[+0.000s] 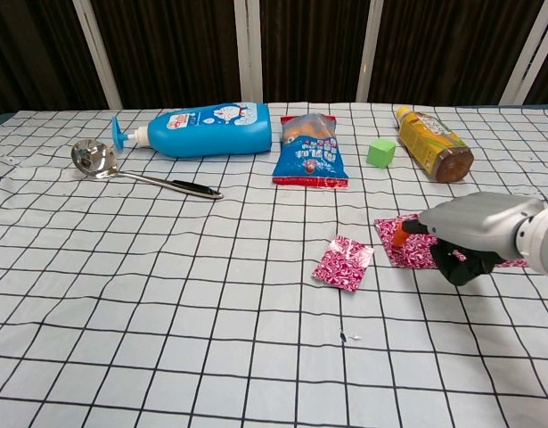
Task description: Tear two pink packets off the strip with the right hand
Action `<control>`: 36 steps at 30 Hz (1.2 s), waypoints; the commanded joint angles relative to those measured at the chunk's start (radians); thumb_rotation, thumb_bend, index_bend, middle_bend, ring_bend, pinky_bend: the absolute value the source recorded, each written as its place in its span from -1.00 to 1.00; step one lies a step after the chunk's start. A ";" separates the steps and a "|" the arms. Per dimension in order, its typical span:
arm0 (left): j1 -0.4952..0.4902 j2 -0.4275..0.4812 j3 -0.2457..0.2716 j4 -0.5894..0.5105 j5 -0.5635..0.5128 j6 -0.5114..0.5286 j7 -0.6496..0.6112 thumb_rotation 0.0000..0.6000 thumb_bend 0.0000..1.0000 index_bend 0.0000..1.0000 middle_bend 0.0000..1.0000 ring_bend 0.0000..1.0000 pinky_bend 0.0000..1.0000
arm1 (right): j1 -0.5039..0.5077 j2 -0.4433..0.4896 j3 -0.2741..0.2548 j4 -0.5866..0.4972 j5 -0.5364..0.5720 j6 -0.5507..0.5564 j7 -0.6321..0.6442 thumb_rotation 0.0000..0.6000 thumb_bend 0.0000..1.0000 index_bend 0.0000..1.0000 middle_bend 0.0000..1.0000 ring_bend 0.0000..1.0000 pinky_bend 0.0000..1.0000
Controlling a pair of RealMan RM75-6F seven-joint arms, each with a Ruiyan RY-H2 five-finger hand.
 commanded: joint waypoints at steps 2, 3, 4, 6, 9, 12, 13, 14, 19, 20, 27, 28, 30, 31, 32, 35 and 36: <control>0.001 0.000 -0.001 -0.001 -0.002 0.001 0.001 1.00 -0.45 -0.68 -1.00 -1.00 -0.83 | -0.001 -0.005 -0.005 0.015 0.001 -0.007 0.007 1.00 0.78 -0.61 0.69 0.73 0.40; 0.001 0.000 -0.001 -0.001 -0.003 0.001 0.001 1.00 -0.45 -0.68 -1.00 -1.00 -0.83 | -0.001 -0.006 -0.006 0.018 0.001 -0.007 0.007 1.00 0.78 -0.61 0.69 0.73 0.40; 0.001 0.000 -0.001 -0.001 -0.004 0.001 0.000 1.00 -0.45 -0.68 -1.00 -1.00 -0.83 | -0.001 -0.007 -0.007 0.020 0.001 -0.008 0.006 1.00 0.78 -0.61 0.69 0.73 0.40; 0.001 0.001 -0.001 -0.001 -0.003 0.002 -0.001 1.00 -0.45 -0.68 -1.00 -1.00 -0.83 | -0.001 -0.007 -0.009 0.021 0.002 -0.006 0.006 1.00 0.78 -0.61 0.69 0.73 0.40; 0.002 0.001 -0.001 0.000 -0.002 0.002 -0.004 1.00 -0.45 -0.67 -1.00 -1.00 -0.83 | -0.002 -0.006 -0.011 0.019 0.003 -0.003 0.005 1.00 0.78 -0.60 0.69 0.73 0.40; 0.002 0.002 -0.002 0.000 -0.002 0.003 -0.006 1.00 -0.45 -0.68 -1.00 -1.00 -0.83 | -0.004 -0.002 -0.017 0.013 0.000 -0.001 0.003 1.00 0.78 -0.60 0.69 0.73 0.40; 0.002 0.002 -0.002 0.000 -0.002 0.003 -0.006 1.00 -0.45 -0.68 -1.00 -1.00 -0.83 | -0.005 -0.001 -0.020 0.011 -0.003 0.000 0.002 1.00 0.78 -0.60 0.69 0.73 0.40; 0.002 0.002 -0.002 0.000 -0.003 0.003 -0.007 1.00 -0.45 -0.68 -1.00 -1.00 -0.83 | -0.007 0.000 -0.024 0.007 -0.007 0.003 0.002 1.00 0.78 -0.60 0.69 0.73 0.40; 0.002 0.003 -0.001 0.000 -0.001 0.002 -0.007 1.00 -0.45 -0.68 -1.00 -1.00 -0.83 | -0.015 0.003 -0.042 -0.008 -0.026 0.011 0.000 1.00 0.78 -0.60 0.69 0.73 0.40; 0.002 0.003 -0.001 0.000 0.000 0.002 -0.007 1.00 -0.45 -0.68 -1.00 -1.00 -0.83 | -0.017 0.004 -0.047 -0.012 -0.030 0.012 -0.001 1.00 0.78 -0.60 0.69 0.73 0.40; 0.003 0.004 -0.001 0.000 -0.001 0.003 -0.010 1.00 -0.45 -0.67 -1.00 -1.00 -0.83 | -0.033 0.016 -0.075 -0.031 -0.048 0.017 0.000 1.00 0.78 -0.60 0.69 0.73 0.40; 0.003 0.004 -0.001 0.000 -0.001 0.003 -0.010 1.00 -0.45 -0.67 -1.00 -1.00 -0.83 | -0.036 0.018 -0.081 -0.035 -0.052 0.019 -0.001 1.00 0.78 -0.60 0.69 0.73 0.40; 0.003 0.004 -0.001 0.001 0.000 0.003 -0.011 1.00 -0.45 -0.67 -1.00 -1.00 -0.83 | -0.042 0.024 -0.091 -0.044 -0.061 0.022 0.001 1.00 0.78 -0.60 0.69 0.73 0.40; 0.003 0.004 -0.001 0.000 0.000 0.003 -0.011 1.00 -0.45 -0.67 -1.00 -1.00 -0.83 | -0.046 0.027 -0.095 -0.049 -0.067 0.025 0.002 1.00 0.78 -0.60 0.69 0.73 0.40; 0.002 0.004 -0.001 0.000 0.000 0.003 -0.010 1.00 -0.45 -0.67 -1.00 -1.00 -0.83 | -0.049 0.031 -0.100 -0.054 -0.074 0.029 0.002 1.00 0.78 -0.60 0.69 0.73 0.40; 0.002 0.004 0.000 0.000 0.001 0.002 -0.009 1.00 -0.45 -0.67 -1.00 -1.00 -0.83 | -0.061 0.043 -0.114 -0.075 -0.098 0.045 0.003 1.00 0.78 -0.60 0.69 0.73 0.40; 0.002 0.003 0.000 0.000 0.001 0.002 -0.008 1.00 -0.45 -0.68 -1.00 -1.00 -0.83 | -0.067 0.048 -0.121 -0.084 -0.106 0.049 0.006 1.00 0.78 -0.60 0.69 0.73 0.40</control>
